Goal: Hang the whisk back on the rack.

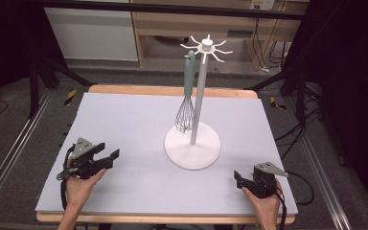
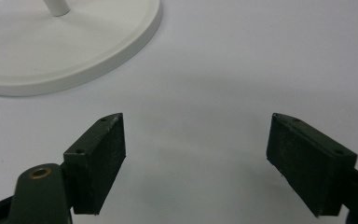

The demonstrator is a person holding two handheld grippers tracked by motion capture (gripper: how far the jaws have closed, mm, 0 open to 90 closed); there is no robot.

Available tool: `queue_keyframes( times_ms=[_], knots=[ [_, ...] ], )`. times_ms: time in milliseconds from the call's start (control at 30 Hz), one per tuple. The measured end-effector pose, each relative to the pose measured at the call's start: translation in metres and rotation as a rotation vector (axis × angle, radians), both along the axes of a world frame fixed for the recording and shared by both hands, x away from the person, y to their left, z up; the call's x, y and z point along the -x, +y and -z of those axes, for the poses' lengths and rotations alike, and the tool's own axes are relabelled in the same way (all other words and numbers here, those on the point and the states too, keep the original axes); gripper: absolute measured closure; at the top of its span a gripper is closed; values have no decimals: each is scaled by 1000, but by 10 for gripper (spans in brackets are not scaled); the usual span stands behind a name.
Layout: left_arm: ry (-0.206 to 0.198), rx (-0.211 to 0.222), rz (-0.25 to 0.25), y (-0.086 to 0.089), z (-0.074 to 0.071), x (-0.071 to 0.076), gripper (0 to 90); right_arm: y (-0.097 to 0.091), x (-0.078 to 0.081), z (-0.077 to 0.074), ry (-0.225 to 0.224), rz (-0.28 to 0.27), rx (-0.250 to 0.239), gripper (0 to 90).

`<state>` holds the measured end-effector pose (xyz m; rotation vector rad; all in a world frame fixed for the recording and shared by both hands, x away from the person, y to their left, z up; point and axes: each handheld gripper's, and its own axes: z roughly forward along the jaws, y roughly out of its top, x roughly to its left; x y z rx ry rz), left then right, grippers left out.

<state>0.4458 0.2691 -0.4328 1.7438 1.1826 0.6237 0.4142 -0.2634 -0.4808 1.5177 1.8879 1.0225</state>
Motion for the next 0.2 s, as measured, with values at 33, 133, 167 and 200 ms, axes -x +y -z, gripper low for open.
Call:
queue_keyframes(
  times_ms=[33, 133, 167, 200],
  knots=[
    [6, 6, -10, 5, 1, 1, 351, -1, 0, 0, -2, 3, 2, 199],
    [19, 5, -51, 17, 5, 2, 342, -5, 0, 1, 3, 16, 1, 198],
    [23, 2, -64, 21, 6, 2, 339, -5, 0, 1, 6, 19, 1, 198],
    [23, 2, -64, 21, 6, 2, 338, -5, 0, 1, 6, 19, 1, 198]
  ],
)
